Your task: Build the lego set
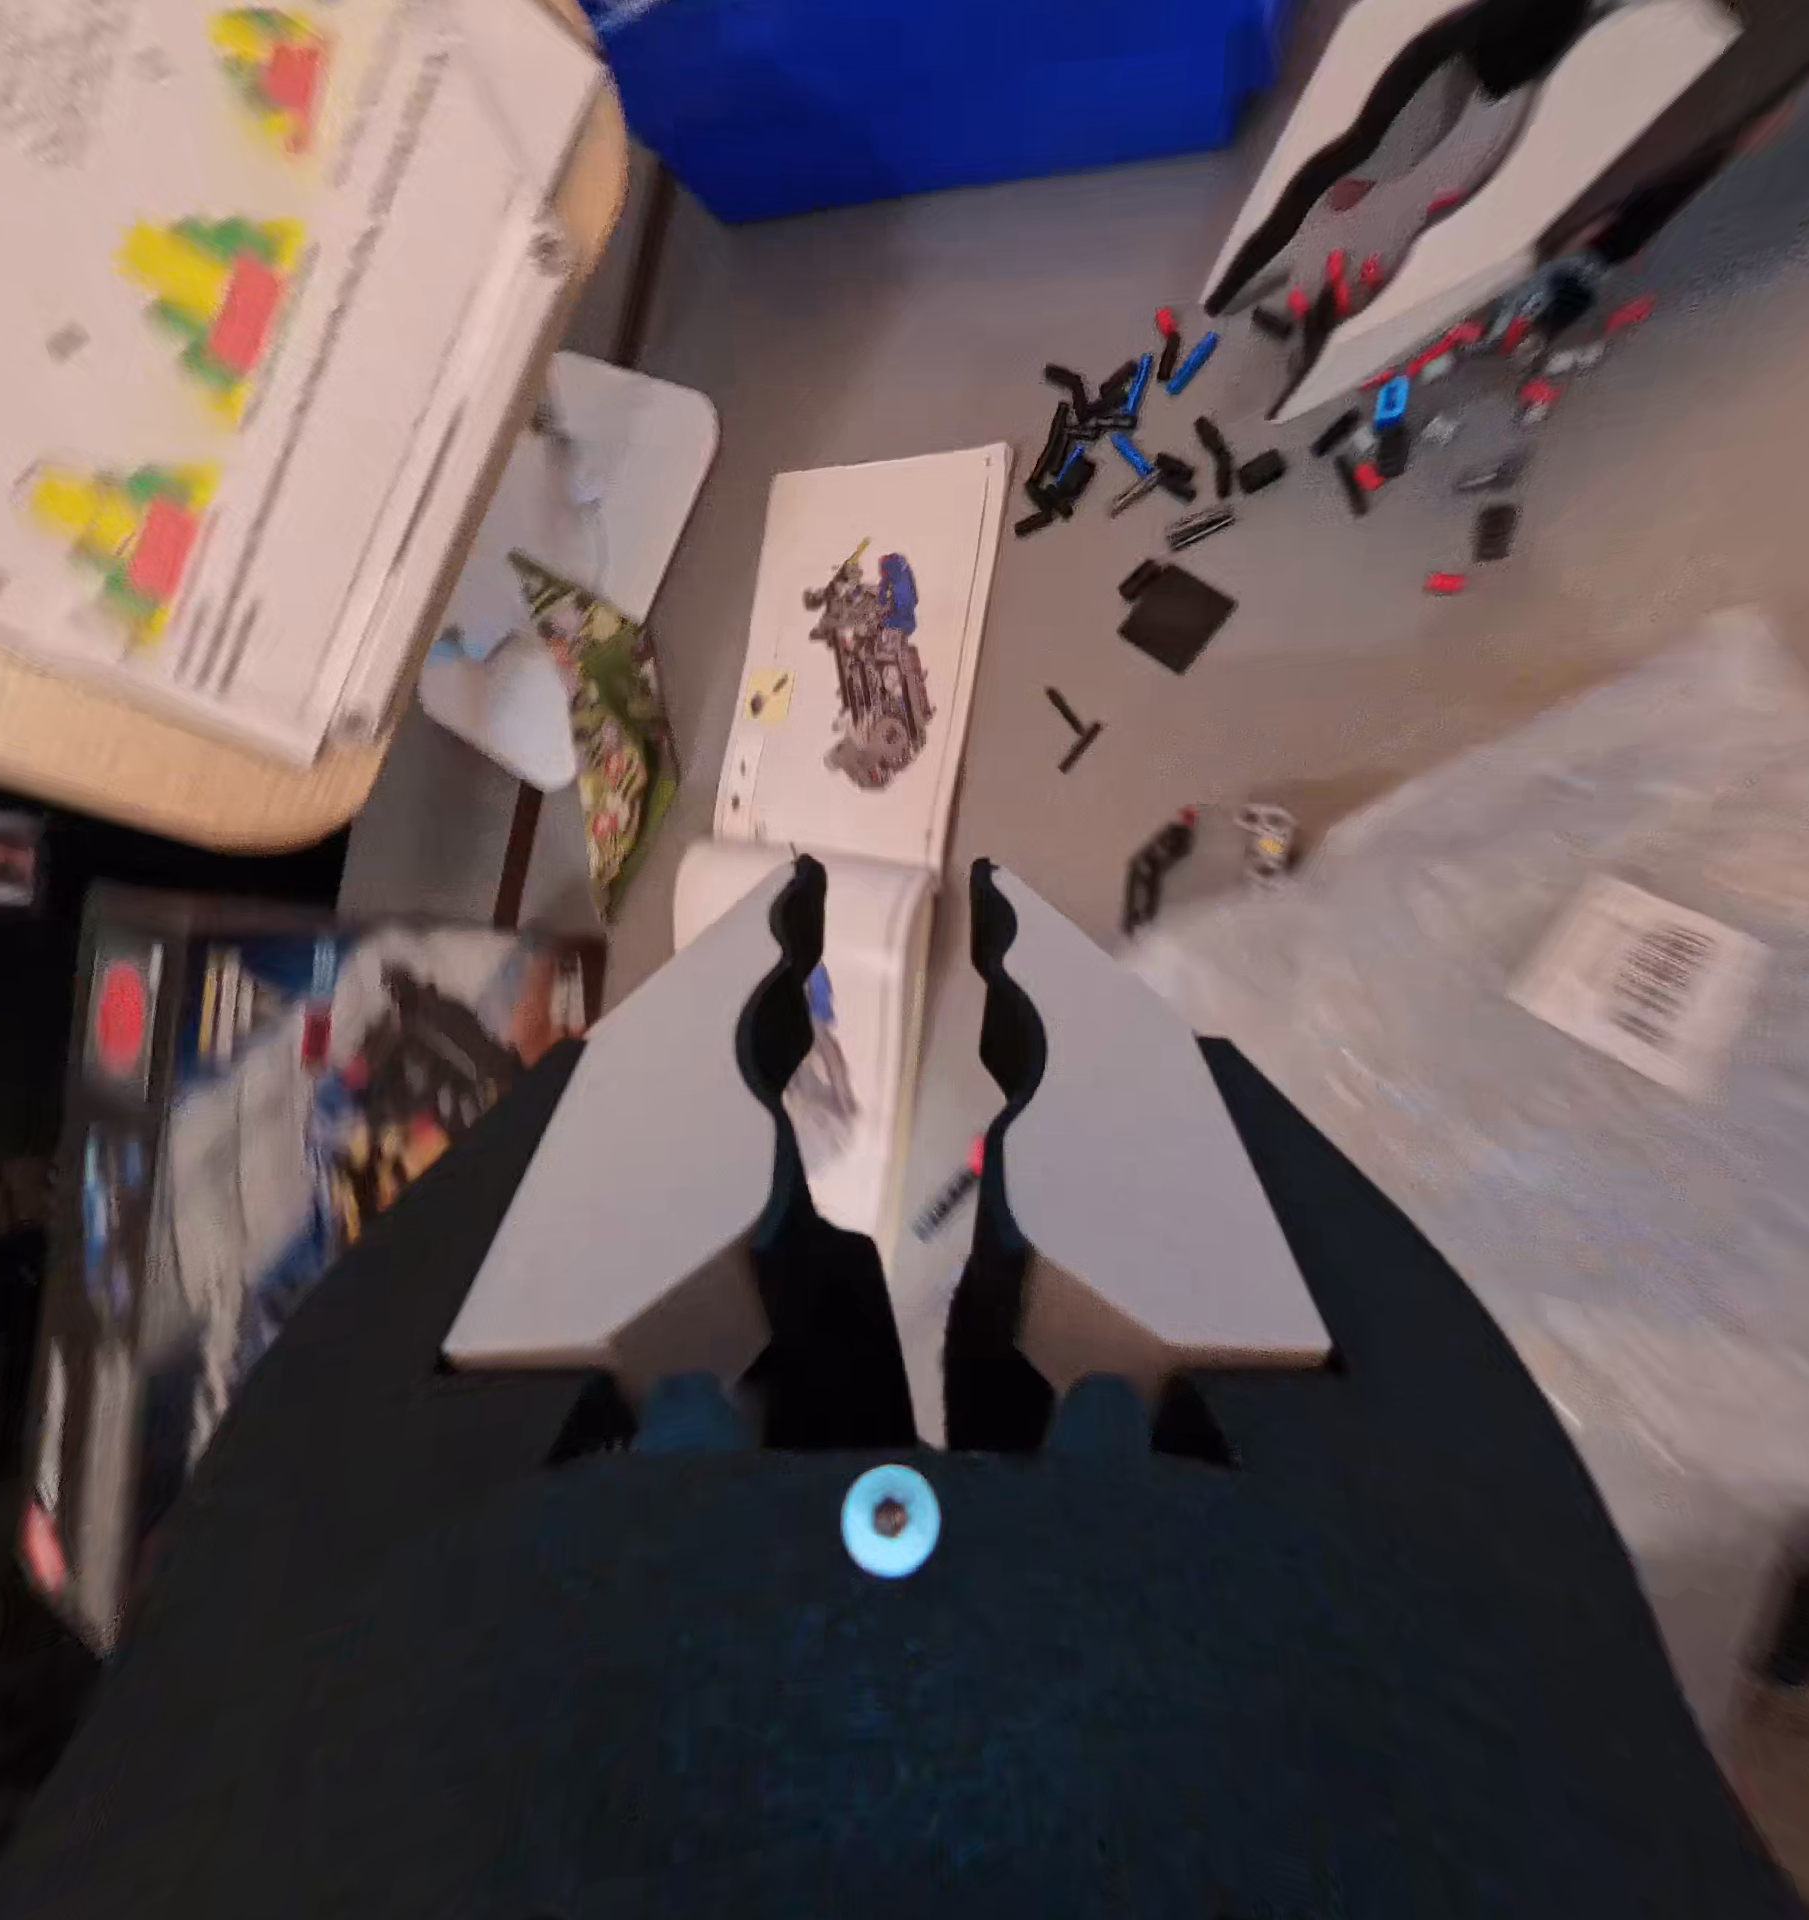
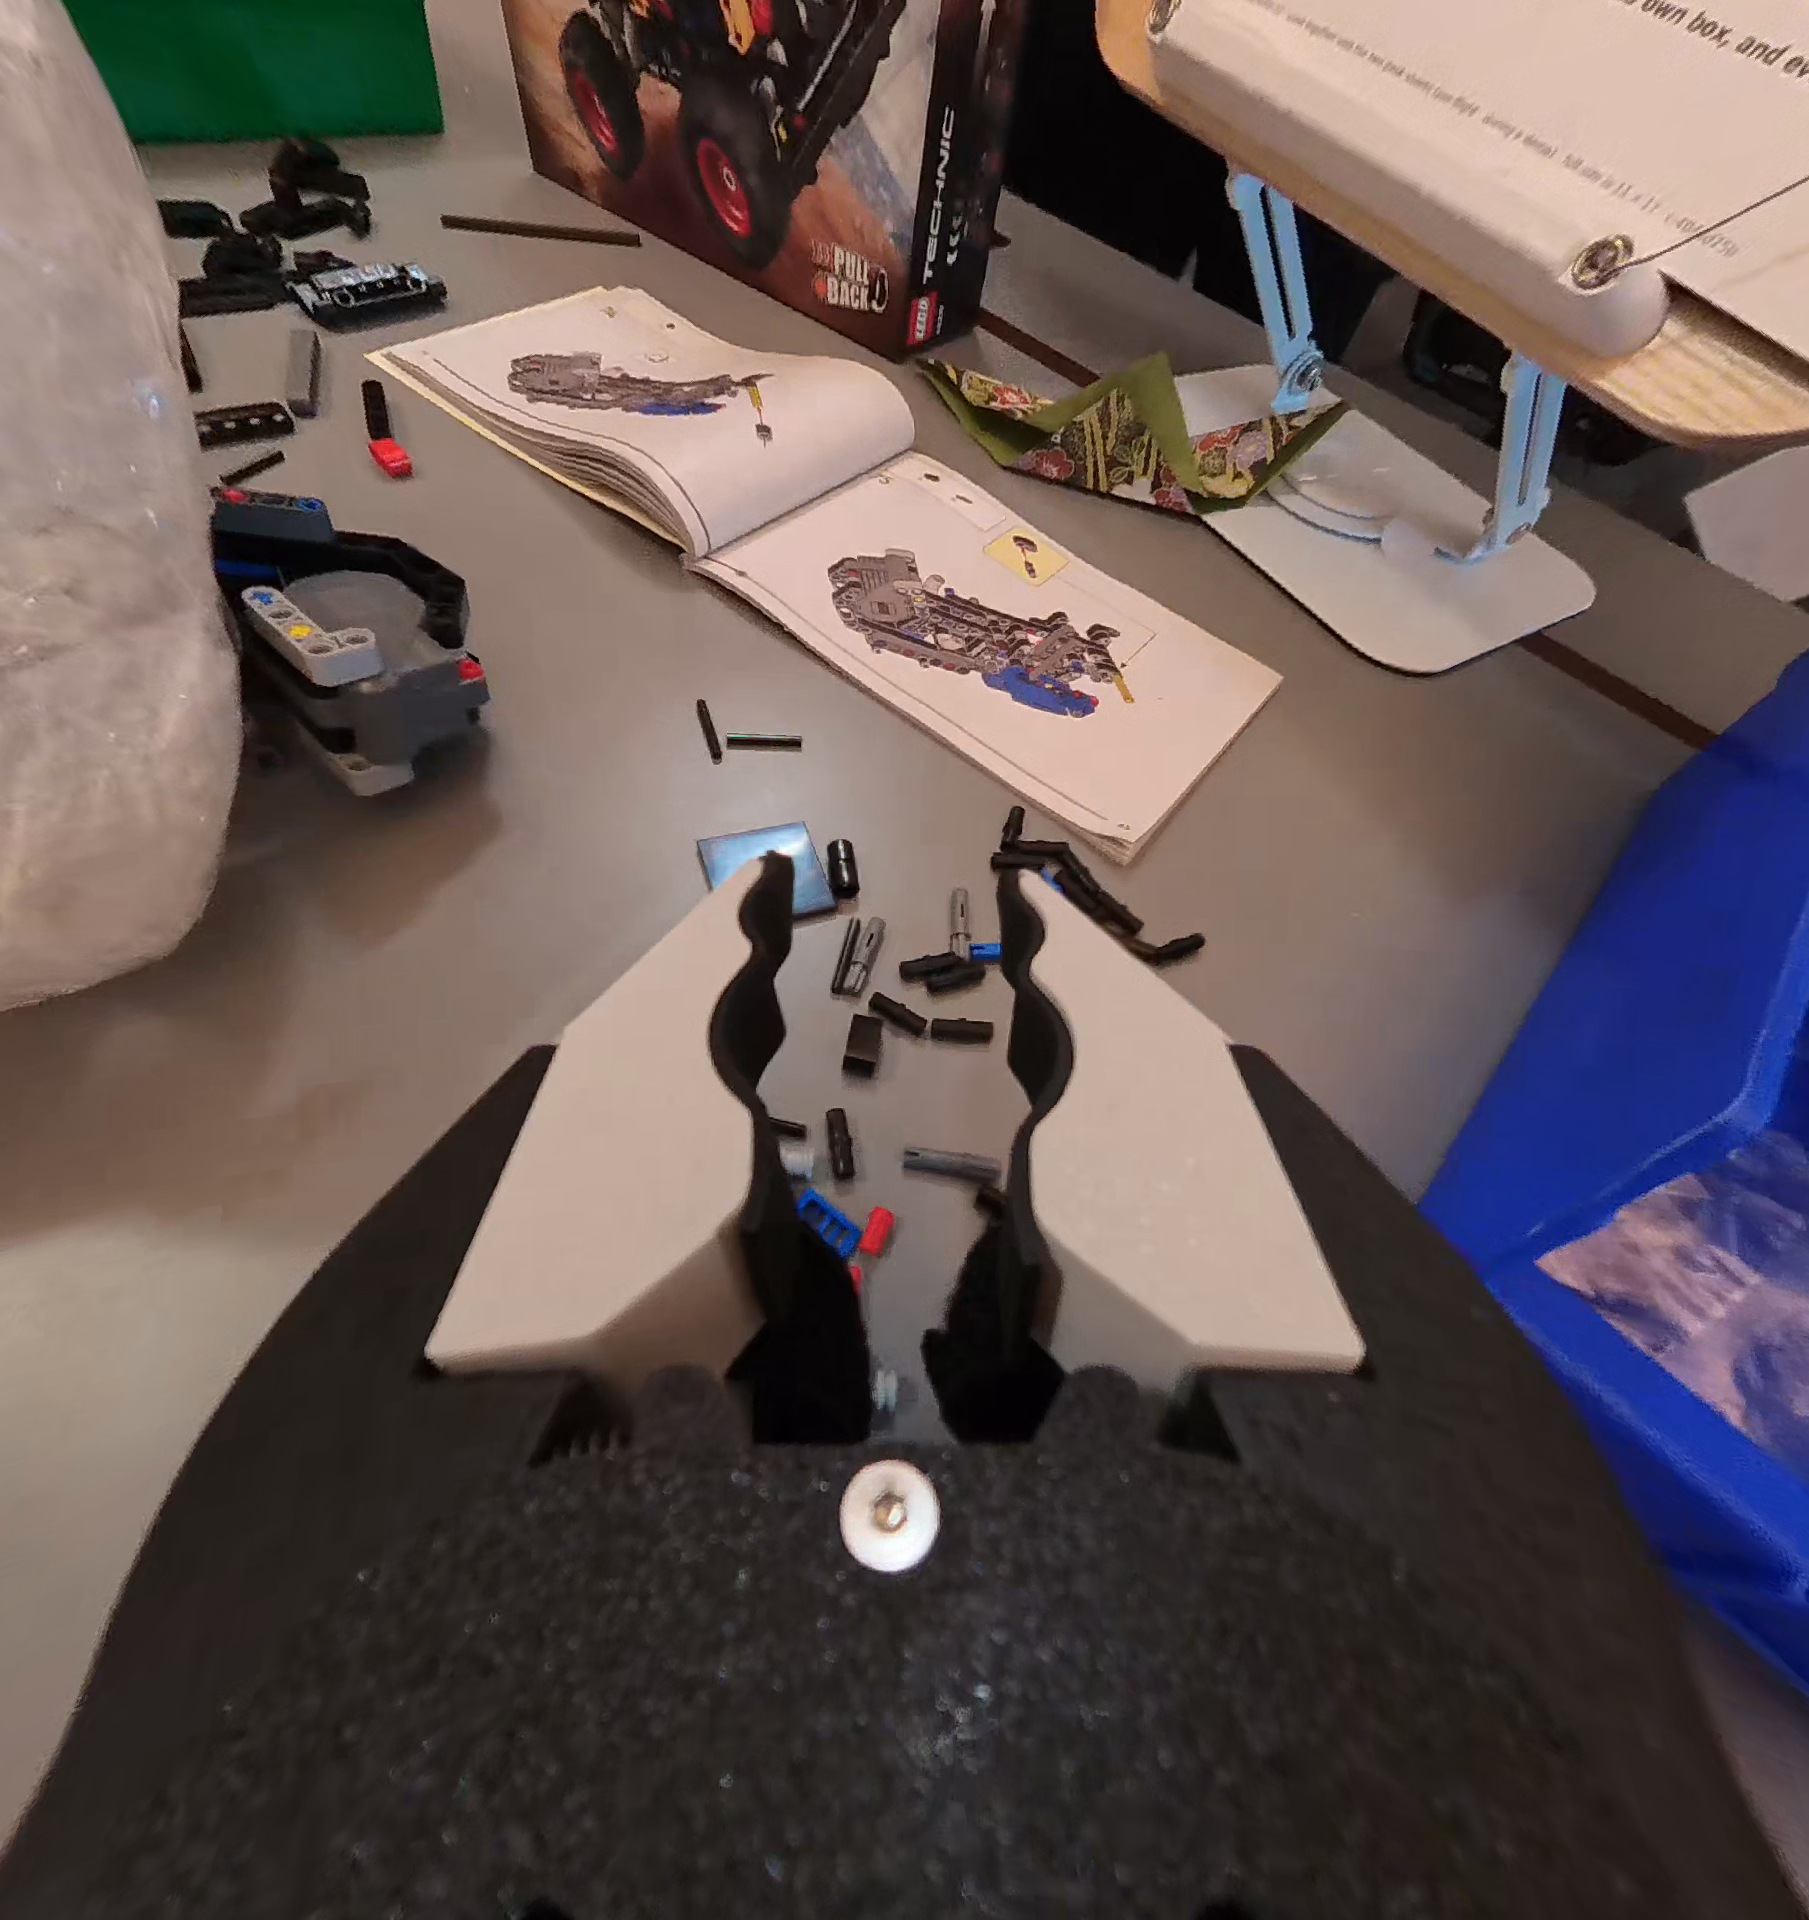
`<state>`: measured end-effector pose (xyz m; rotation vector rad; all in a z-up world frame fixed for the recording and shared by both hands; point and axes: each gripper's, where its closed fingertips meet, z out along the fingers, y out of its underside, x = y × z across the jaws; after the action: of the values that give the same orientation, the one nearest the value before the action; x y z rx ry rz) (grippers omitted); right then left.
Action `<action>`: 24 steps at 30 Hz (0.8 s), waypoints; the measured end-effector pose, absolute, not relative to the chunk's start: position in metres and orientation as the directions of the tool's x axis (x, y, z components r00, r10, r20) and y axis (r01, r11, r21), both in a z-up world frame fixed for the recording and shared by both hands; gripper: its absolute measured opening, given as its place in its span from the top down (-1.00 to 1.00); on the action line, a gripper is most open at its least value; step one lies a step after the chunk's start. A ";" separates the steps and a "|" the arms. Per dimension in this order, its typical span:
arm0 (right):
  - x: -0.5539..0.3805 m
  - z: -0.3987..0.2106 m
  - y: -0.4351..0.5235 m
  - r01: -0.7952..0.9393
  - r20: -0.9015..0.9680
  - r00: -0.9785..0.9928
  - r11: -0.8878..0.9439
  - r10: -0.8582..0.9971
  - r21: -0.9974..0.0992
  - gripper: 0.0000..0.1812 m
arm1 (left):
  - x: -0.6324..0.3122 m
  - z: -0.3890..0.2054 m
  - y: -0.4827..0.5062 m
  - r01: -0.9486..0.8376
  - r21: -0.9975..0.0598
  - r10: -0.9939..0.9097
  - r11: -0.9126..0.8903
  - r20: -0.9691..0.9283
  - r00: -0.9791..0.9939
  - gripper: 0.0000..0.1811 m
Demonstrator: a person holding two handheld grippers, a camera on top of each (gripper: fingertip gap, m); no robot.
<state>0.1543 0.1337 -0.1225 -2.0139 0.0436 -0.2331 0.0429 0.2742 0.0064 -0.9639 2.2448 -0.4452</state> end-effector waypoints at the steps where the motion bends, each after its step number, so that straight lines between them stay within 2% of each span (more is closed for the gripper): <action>1: 0.153 -0.124 0.133 0.074 0.150 0.978 -0.433 -0.142 -0.898 0.56 | 0.075 -0.008 0.270 -0.507 -0.472 -0.691 0.721 -0.434 -0.578 0.73; 2: 0.152 -0.125 0.132 0.084 0.162 0.975 -0.429 -0.150 -0.900 0.56 | 0.105 -0.024 0.263 -0.496 -0.437 -0.658 0.750 -0.421 -0.624 0.74; 8: 0.159 -0.141 0.125 0.117 0.223 0.961 -0.488 -0.165 -0.865 0.56 | 0.213 -0.138 0.213 -0.488 -0.396 -0.595 0.778 -0.211 -0.776 0.75; 11: 0.157 -0.137 0.124 0.126 0.226 0.961 -0.474 -0.159 -0.871 0.57 | 0.227 -0.167 0.195 -0.532 -0.429 -0.622 0.730 -0.096 -0.777 0.73; 19: 0.153 -0.139 0.123 0.130 0.221 0.965 -0.479 -0.138 -0.868 0.57 | 0.243 -0.188 0.186 -0.528 -0.432 -0.630 0.731 -0.129 -0.766 0.81; 22: 0.153 -0.142 0.122 0.142 0.235 0.963 -0.492 -0.132 -0.859 0.58 | 0.248 -0.186 0.186 -0.526 -0.443 -0.637 0.726 -0.147 -0.757 0.98; 24: 0.153 -0.143 0.122 0.145 0.240 0.962 -0.497 -0.131 -0.855 0.58 | 0.247 -0.184 0.188 -0.531 -0.441 -0.639 0.724 -0.138 -0.757 0.97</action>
<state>0.1534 0.1221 -0.1430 -2.0645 -0.0104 -0.3329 0.2473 0.1876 -0.1840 -0.9196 2.6486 -0.5509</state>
